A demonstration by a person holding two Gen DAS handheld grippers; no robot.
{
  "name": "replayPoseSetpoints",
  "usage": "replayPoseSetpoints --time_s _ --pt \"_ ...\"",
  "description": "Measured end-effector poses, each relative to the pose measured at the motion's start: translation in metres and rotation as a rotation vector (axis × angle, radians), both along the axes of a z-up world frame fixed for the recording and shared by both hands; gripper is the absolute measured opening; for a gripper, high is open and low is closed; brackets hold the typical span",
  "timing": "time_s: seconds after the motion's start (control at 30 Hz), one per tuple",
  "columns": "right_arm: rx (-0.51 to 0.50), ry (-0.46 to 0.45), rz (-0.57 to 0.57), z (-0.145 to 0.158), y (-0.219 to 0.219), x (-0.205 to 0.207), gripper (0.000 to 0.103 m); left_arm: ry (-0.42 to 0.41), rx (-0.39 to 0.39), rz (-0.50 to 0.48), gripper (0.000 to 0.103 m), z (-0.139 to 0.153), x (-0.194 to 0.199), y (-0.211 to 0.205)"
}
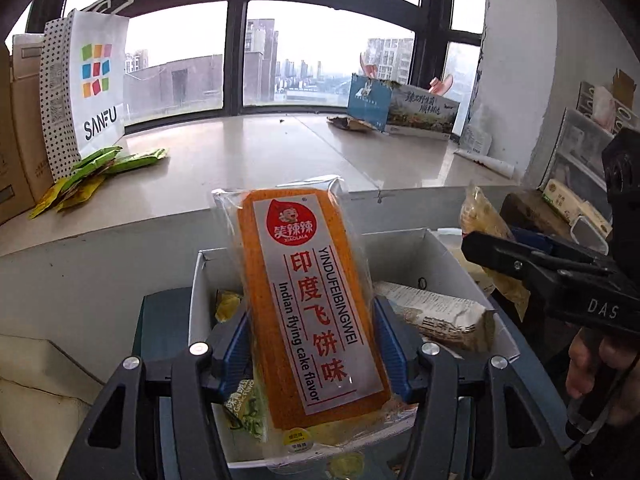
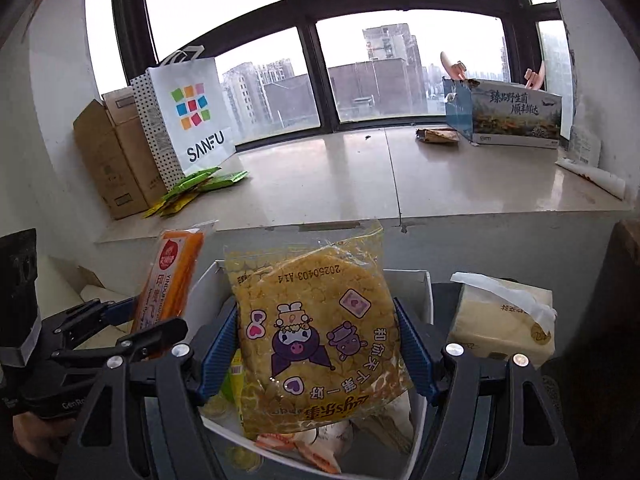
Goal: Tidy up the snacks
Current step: 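Lower the cookie bag and orange pack into the white box and open both grippers, then grasp the red-edged pastry packet with the right gripper while the left grasps the jelly cup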
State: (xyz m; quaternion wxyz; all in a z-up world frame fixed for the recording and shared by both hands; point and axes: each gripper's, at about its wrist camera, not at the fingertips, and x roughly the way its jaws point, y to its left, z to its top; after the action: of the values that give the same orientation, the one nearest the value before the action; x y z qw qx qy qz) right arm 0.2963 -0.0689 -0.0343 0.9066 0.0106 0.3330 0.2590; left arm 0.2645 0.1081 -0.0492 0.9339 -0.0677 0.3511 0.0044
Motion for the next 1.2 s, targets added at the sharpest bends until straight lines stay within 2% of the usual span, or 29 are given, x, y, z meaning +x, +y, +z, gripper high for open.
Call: replayPoseSetpoints --time_s 0.03,0.07,0.1,0.13,0.27,0.47,0.7,0.77,0.83,0.93,1.1,1.2 --pt "-0.005 0.01 0.012 -0.002 0.004 0.005 0.08 0.033 0.012 -0.012 0.072 -0.007 0.01 -0.001" --pt "-0.008 0.027 0.028 -0.005 0.008 0.008 0.092 0.072 0.029 -0.014 0.08 -0.015 0.02 0.0" --pt "-0.009 0.052 0.038 -0.009 0.012 0.013 0.096 0.109 0.055 0.008 0.099 -0.022 0.027 0.002" --pt "0.002 0.071 0.045 -0.013 0.015 0.017 0.103 0.128 0.069 0.022 0.103 -0.026 0.029 0.002" --pt "0.037 0.049 0.049 -0.017 0.009 0.012 0.103 0.128 0.037 0.042 0.103 -0.034 0.012 0.008" --pt "0.023 0.009 0.061 -0.01 -0.004 -0.007 0.103 0.081 0.087 0.043 0.103 -0.03 -0.024 0.003" --pt "0.005 -0.116 0.137 0.01 -0.032 -0.075 0.103 -0.062 0.012 0.061 0.103 -0.003 -0.099 -0.005" --pt "0.001 -0.147 0.167 0.008 -0.041 -0.101 0.103 -0.071 -0.014 0.056 0.103 0.0 -0.117 -0.011" --pt "-0.005 -0.17 0.181 0.002 -0.05 -0.125 0.103 -0.089 -0.018 0.04 0.103 0.001 -0.138 -0.02" --pt "0.0 -0.149 0.19 -0.011 -0.063 -0.153 0.103 -0.109 -0.015 0.044 0.103 0.001 -0.167 -0.036" --pt "-0.01 -0.124 0.175 -0.045 -0.082 -0.189 0.103 -0.08 -0.02 0.035 0.103 -0.016 -0.194 -0.055" --pt "-0.022 -0.05 0.19 -0.07 -0.086 -0.196 0.103 -0.051 -0.013 0.042 0.103 -0.028 -0.202 -0.06"
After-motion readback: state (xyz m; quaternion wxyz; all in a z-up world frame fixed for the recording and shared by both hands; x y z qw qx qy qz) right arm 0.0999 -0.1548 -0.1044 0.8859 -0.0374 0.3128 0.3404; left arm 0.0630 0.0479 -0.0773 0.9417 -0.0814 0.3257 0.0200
